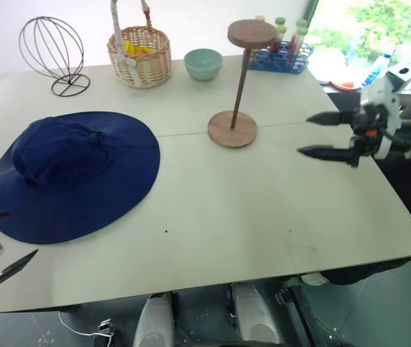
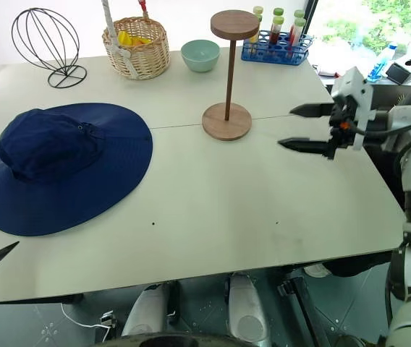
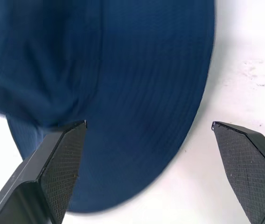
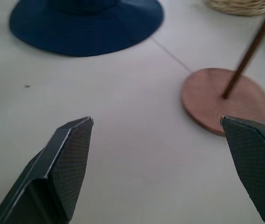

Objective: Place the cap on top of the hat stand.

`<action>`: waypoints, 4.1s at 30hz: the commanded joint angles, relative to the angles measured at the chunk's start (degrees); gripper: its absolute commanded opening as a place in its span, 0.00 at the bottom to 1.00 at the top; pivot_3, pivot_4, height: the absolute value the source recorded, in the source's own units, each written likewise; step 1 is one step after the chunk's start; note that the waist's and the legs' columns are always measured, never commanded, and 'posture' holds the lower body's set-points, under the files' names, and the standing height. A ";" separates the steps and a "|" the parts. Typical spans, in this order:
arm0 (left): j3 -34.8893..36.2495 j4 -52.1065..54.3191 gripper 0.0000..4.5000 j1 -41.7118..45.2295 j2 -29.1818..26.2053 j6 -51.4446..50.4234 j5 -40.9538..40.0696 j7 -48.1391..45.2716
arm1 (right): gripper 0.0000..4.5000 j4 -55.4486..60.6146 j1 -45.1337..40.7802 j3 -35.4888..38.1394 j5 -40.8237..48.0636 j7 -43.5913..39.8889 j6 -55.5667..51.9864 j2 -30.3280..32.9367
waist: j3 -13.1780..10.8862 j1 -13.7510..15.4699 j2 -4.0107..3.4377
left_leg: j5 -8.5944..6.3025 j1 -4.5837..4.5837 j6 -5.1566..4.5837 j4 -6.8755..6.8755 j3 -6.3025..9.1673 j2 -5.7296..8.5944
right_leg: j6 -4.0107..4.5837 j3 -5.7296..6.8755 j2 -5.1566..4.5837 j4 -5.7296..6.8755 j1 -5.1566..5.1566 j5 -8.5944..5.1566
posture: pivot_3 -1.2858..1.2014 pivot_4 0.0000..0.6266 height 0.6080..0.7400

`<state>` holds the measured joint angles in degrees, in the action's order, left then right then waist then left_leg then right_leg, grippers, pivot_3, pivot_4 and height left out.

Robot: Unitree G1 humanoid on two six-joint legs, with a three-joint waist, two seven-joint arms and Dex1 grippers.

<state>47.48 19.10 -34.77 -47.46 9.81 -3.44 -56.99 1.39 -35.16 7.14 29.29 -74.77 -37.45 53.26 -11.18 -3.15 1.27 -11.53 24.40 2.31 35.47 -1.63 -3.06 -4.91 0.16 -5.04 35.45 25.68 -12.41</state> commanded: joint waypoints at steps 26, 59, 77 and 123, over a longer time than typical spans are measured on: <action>-36.04 -15.37 1.00 23.82 2.82 8.78 42.95 38.92 | 1.00 28.98 3.06 12.03 31.94 25.16 -23.70 2.38 | 0.60 3.58 -0.72 | -0.04 -0.24 -0.03 0.60 0.05 -0.03 | 0.03 0.02 0.00 0.11 -0.56 0.09 | 0.52 0.24 1.00; -46.48 -36.35 0.01 50.92 -0.91 -2.78 42.71 53.11 | 1.00 26.28 7.27 13.76 30.15 25.20 -16.46 5.36 | 0.54 3.85 -0.50 | -0.03 -0.03 -0.05 0.63 0.06 -0.45 | 0.13 0.06 0.43 0.12 -0.32 0.22 | 0.52 0.24 1.00; -50.30 -49.03 0.01 101.34 2.73 -4.96 31.51 42.12 | 1.00 21.98 4.46 17.76 27.85 25.94 -13.90 8.96 | 0.31 3.83 0.02 | -0.02 0.09 -0.07 0.70 0.04 -0.41 | -0.32 0.07 0.49 -0.09 -0.39 0.46 | 0.52 0.24 1.00; -51.83 -97.43 0.01 135.97 20.98 -12.41 25.72 47.27 | 1.00 31.67 15.48 29.60 39.64 40.52 -14.44 8.83 | 0.10 3.93 0.36 | -0.02 0.27 -0.08 0.81 0.05 -0.38 | -0.46 0.03 0.49 -0.22 -0.36 0.55 | 0.52 0.24 1.00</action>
<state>-6.91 -79.86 99.74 -25.86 -1.28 25.04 -8.30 32.51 -18.67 35.36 67.99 -34.68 -53.05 61.11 -11.07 0.78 1.64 -11.55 24.66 2.24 36.29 -1.58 -3.44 -5.39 0.19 -4.55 35.23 25.31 -11.85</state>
